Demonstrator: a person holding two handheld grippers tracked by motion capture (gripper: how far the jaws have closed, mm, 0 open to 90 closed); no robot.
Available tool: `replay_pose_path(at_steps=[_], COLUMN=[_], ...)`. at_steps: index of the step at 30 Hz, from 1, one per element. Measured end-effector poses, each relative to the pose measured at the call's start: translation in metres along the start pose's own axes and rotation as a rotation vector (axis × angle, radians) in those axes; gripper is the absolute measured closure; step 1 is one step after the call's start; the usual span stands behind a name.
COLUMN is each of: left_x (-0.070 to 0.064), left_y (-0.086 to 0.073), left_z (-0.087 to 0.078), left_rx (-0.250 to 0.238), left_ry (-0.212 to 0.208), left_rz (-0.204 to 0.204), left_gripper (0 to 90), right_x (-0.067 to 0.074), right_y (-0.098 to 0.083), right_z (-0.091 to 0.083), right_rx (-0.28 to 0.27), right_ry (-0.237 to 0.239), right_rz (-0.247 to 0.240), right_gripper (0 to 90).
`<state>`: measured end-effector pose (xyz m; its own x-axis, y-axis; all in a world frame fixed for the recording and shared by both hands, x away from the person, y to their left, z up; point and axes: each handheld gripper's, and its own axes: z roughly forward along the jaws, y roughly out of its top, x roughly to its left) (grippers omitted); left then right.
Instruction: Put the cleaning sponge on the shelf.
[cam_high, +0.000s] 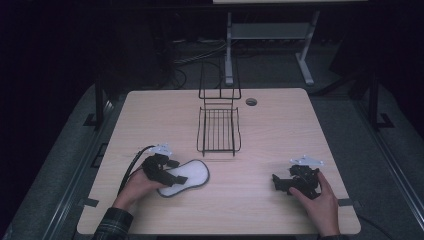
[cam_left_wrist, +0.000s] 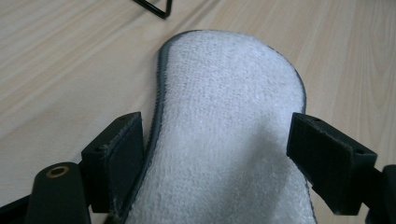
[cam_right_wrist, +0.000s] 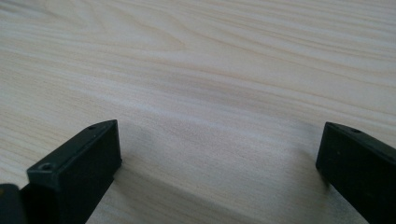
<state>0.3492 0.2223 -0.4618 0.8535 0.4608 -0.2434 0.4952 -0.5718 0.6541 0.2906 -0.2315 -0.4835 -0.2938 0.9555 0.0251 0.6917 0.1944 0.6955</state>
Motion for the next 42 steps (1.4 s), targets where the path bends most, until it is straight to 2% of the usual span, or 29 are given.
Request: replay_pose_path(at_steps=[11,12,15,16,23,30,35,41,42], left_x=[-0.011,-0.012,-0.015,-0.019,-0.024,-0.023,-0.022,-0.019,-0.019], left_y=[0.001,0.001,0.001,0.003,0.006,0.007,0.007,0.008,0.008], left_z=[0.006,0.007,0.008,0.01,0.012,0.01,0.008,-0.001,-0.005], left_rx=[0.014,0.025,0.037,0.058,0.097,0.096,0.095,0.033,0.013], left_ry=[0.026,0.045,0.062,0.082,0.115,0.096,0.071,0.028,0.015], left_rz=[0.023,0.045,0.065,0.089,0.112,0.128,0.117,0.103,0.097], left_gripper=[14.7,14.3,12.8,12.5,12.6,18.8,25.3,36.0,41.9], right_x=[0.0,0.0,0.0,0.0,0.0,0.0,0.0,0.0,0.0], right_y=[0.0,0.0,0.0,0.0,0.0,0.0,0.0,0.0,0.0], right_z=[0.0,0.0,0.0,0.0,0.0,0.0,0.0,0.0,0.0], right_rx=[0.0,0.0,0.0,0.0,0.0,0.0,0.0,0.0,0.0], right_ry=[0.001,0.001,0.001,0.001,0.001,0.001,0.001,0.001,0.001], right_rz=[-0.001,-0.001,-0.001,-0.001,-0.002,-0.001,-0.002,-0.001,-0.002], right_gripper=[0.0,0.0,0.0,0.0,0.0,0.0,0.0,0.0,0.0])
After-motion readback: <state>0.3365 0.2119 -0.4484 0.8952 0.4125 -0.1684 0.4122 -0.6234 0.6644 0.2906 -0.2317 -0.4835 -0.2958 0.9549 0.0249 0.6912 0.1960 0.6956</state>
